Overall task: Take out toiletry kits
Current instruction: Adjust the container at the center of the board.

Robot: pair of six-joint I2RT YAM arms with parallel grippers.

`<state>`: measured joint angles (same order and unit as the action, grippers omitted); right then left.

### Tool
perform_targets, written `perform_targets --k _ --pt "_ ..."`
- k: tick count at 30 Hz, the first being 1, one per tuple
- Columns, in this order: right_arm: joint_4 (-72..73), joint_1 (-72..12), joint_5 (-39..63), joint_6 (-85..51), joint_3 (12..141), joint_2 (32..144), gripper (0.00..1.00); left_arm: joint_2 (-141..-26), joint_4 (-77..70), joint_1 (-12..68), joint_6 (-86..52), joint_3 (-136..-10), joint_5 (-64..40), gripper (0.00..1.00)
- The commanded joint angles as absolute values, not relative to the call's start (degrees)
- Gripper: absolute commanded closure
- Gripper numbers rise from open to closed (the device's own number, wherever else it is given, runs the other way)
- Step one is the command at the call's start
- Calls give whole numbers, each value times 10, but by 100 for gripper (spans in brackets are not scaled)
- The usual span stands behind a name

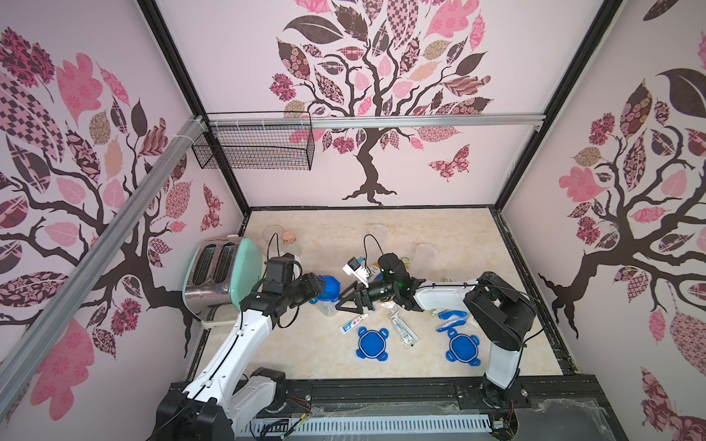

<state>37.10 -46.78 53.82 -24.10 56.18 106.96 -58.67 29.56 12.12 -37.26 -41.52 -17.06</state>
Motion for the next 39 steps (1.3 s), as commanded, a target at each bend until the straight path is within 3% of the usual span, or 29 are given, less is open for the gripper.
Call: perform_targets --k 1,7,15,20,29,33,39 --pt "438 -496 570 -258 552 1049 26 -594 304 126 -368 -417 -188 46" --pt "474 -498 572 -280 539 1046 26 -594 304 125 -368 -417 -187 45" --pt "405 -498 536 -226 541 1029 25 -584 318 126 -366 -421 -180 44" --pt "389 -494 513 -218 539 1027 22 -571 359 126 -354 -445 -135 35" --pt "384 -493 512 -219 538 1029 22 -537 425 125 -317 -501 -92 35" --pt "399 -494 517 -227 529 1029 23 -515 384 125 -320 -494 -174 42" --pt "438 -495 526 -242 504 1028 24 -517 200 132 -412 -410 -375 55"
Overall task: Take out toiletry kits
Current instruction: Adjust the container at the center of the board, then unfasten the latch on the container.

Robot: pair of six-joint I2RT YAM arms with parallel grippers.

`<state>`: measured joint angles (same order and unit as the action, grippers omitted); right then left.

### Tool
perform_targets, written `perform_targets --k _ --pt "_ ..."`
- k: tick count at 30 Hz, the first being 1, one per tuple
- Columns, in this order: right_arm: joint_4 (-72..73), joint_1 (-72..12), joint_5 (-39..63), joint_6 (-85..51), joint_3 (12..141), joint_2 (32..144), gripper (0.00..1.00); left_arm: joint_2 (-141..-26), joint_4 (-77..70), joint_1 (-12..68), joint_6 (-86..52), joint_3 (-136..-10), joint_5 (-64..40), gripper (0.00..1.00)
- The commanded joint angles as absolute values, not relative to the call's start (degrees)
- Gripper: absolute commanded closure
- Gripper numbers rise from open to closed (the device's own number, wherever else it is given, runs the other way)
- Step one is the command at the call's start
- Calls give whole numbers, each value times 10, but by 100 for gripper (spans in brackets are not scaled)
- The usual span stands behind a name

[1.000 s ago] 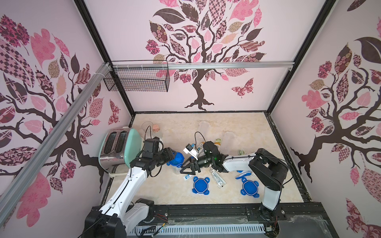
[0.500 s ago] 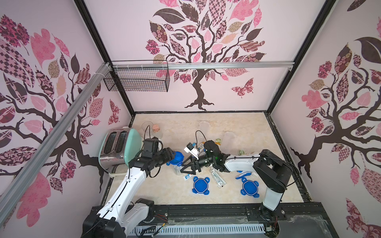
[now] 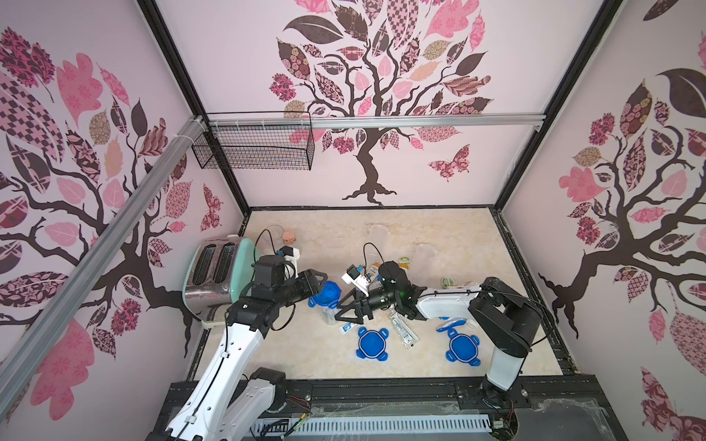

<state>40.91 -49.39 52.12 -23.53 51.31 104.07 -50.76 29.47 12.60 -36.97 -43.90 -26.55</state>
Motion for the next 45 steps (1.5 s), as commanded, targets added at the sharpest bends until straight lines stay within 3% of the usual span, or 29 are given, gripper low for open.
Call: perform_targets --k 1,21,45 --pt "440 -496 526 -242 502 1028 24 -520 187 138 -417 -403 -379 56" --pt "468 -502 531 -254 483 1033 25 -580 85 159 -475 -299 -348 73" --pt "498 -513 486 -321 489 1056 26 -577 101 142 -472 -256 -324 77"
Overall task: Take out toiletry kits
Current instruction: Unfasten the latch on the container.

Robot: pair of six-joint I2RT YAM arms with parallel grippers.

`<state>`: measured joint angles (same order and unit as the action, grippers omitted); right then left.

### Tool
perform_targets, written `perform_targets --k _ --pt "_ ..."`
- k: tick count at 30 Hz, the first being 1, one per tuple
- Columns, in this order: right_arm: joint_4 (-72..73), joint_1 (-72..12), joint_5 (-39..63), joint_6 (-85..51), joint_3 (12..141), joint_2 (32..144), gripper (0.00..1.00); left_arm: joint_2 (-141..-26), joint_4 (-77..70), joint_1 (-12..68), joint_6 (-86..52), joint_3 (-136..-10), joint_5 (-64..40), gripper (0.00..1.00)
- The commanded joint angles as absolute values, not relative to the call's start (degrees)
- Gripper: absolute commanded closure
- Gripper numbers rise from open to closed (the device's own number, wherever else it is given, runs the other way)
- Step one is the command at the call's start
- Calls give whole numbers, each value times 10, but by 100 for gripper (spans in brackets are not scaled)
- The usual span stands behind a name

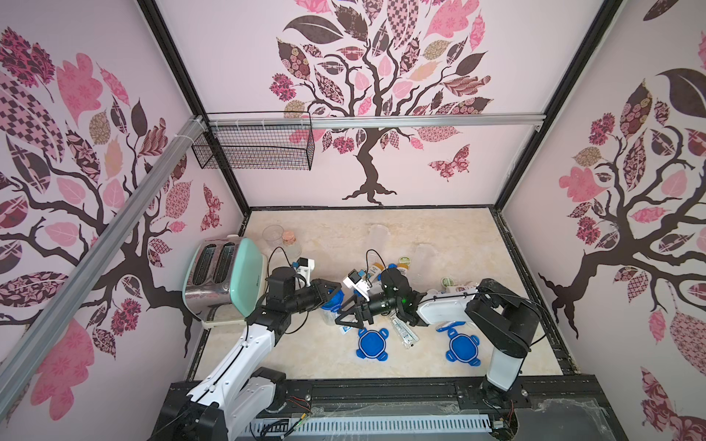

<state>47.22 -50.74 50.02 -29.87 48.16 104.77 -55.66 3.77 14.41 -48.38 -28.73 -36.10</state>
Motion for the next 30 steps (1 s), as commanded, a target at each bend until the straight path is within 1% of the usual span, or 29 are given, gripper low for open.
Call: perform_targets --k 1,5,13,21,26,30 --pt "501 -516 488 -323 491 1056 26 -579 101 142 -472 -256 -325 77" --pt "511 -521 495 -318 504 1056 26 -579 101 142 -472 -253 -325 78" --pt "601 -521 527 -306 517 1069 26 -579 108 142 -469 -249 -320 78" --pt "666 -522 552 -227 530 1091 24 -583 112 142 -463 -245 -316 78" --pt "715 -522 566 -210 533 1105 24 -585 112 142 -461 -245 -316 78" --pt "727 -521 569 -192 530 1111 24 -586 114 142 -460 -246 -315 78"
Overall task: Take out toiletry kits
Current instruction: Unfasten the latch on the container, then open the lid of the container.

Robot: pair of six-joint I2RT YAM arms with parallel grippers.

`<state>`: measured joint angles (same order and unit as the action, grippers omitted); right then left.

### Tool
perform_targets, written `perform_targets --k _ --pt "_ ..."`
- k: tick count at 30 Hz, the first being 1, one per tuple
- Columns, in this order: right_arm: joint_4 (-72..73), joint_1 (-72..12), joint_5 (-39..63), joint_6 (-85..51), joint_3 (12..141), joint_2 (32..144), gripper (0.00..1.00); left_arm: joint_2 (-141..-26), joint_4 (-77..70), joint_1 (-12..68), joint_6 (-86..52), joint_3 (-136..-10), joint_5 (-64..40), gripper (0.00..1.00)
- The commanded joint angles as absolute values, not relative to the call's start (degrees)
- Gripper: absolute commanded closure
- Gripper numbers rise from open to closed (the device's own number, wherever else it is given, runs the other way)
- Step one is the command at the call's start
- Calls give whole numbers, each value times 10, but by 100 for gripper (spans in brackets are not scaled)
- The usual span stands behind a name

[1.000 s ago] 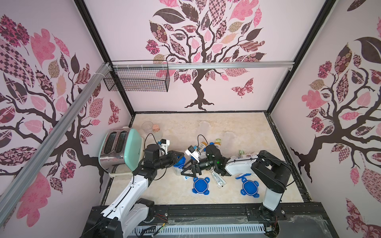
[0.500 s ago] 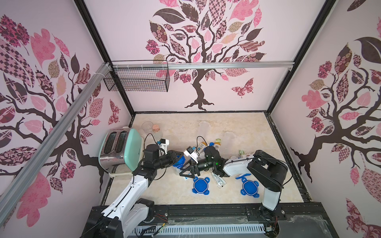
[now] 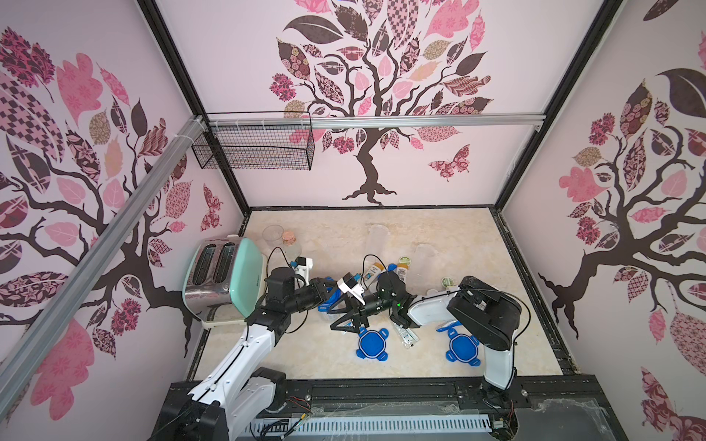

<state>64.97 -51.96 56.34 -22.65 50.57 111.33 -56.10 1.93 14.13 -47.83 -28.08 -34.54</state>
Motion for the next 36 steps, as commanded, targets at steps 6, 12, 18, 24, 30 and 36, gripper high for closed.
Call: perform_targets --k 6,12,18,24,30,36 --pt "704 -521 569 -178 509 1107 23 -585 118 142 -458 -250 -315 78" --pt "681 -520 560 -170 475 1082 22 -578 132 141 -453 -271 -310 77" --pt "638 -520 549 -162 450 1053 22 -562 174 141 -434 -327 -313 72" --pt "617 -520 535 -168 430 1033 21 -540 203 141 -420 -385 -311 66" --pt "515 -520 523 -165 452 1016 21 -529 262 141 -373 -452 -307 60" --pt "465 -519 504 -146 451 982 22 -489 362 124 -307 -515 -237 52"
